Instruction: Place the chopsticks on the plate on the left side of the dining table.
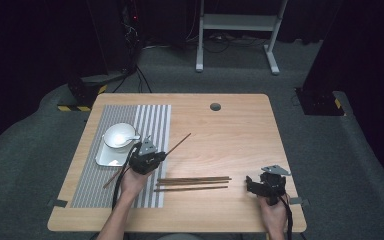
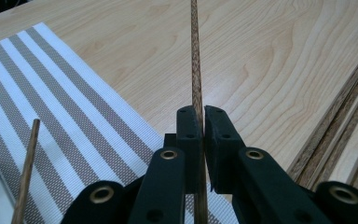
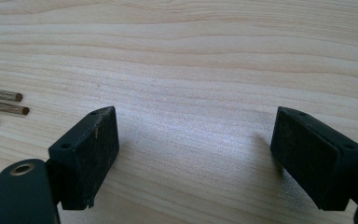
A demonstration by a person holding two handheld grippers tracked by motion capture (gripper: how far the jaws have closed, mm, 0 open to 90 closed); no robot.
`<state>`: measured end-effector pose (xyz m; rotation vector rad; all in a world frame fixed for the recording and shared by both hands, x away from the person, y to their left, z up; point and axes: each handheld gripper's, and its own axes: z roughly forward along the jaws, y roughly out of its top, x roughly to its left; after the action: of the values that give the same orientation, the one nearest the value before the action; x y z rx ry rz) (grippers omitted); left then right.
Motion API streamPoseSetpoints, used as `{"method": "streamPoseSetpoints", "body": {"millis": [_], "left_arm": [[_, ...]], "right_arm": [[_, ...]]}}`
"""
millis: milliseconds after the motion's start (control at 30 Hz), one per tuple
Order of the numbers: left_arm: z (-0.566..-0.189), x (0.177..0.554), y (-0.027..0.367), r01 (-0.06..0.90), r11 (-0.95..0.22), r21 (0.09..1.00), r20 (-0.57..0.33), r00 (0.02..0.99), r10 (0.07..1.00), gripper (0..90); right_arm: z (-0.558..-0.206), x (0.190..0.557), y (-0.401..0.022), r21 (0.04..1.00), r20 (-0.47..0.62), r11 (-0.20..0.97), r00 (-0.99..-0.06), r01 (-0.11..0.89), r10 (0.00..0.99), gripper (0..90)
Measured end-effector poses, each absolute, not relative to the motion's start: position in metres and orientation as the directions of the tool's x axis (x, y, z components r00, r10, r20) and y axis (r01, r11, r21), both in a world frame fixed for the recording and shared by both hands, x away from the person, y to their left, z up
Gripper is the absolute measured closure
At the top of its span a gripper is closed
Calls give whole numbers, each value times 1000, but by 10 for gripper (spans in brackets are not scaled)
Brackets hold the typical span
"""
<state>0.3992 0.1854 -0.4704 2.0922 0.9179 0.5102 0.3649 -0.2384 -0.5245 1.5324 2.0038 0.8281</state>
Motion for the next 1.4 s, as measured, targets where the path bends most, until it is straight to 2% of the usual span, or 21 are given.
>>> {"method": "streamPoseSetpoints", "body": {"millis": [1400], "left_arm": [[-464, 375, 231, 469, -418, 778, 97, 568, 817, 847]], "right_arm": [[-525, 365, -239, 713, -15, 191, -257, 674, 966, 151]]}}
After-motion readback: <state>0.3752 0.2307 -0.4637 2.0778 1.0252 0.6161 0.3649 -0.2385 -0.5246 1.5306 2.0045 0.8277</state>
